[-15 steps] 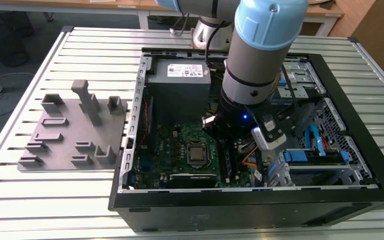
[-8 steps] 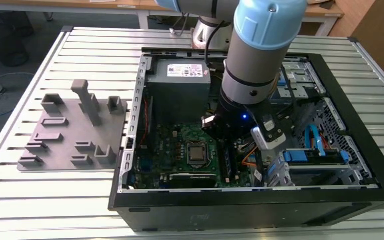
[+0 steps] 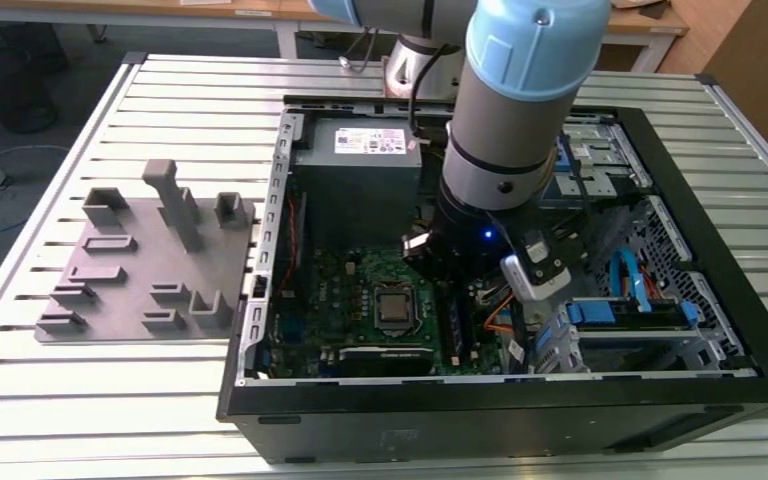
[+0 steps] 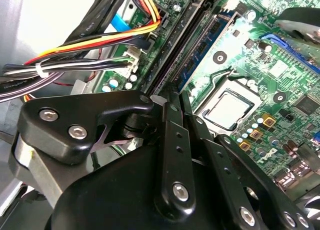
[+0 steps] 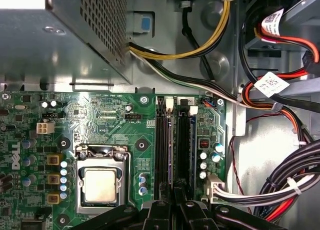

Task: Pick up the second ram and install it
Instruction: 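Insert the second ram into the second slot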

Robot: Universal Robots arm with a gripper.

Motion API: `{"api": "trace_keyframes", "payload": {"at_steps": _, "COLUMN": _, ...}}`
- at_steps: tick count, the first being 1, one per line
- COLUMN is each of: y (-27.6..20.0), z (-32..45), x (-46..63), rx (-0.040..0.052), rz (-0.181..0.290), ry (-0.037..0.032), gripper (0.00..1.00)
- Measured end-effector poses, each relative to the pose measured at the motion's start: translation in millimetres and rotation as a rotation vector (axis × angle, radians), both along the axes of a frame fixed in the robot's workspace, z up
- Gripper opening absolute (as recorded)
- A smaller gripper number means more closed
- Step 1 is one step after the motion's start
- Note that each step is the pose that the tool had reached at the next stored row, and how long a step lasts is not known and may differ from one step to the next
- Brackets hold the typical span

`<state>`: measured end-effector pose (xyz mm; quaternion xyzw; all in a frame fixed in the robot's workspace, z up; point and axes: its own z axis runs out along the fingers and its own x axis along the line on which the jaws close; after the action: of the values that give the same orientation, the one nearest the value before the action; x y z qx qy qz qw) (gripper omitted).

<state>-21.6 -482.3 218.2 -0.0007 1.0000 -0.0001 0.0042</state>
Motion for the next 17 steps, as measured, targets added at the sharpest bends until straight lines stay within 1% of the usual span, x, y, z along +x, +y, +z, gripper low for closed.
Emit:
{"api": "trace_keyframes", "payload": {"at_steps": 5, "y": 0.5, "z": -1.7, "x": -1.1, "rx": -0.0001, "rz": 0.0, "ry": 0.0001, "gripper": 0.14}}
{"api": "trace_keyframes", "payload": {"at_steps": 12, "y": 0.9, "z": -2.0, "x": -0.4, "rx": 0.0002, "rz": 0.0, "ry": 0.0, "gripper": 0.14}}
{"api": "trace_keyframes", "payload": {"at_steps": 17, "y": 3.4, "z": -2.0, "x": 0.4, "rx": -0.0001, "rz": 0.0, "ry": 0.0, "gripper": 0.14}}
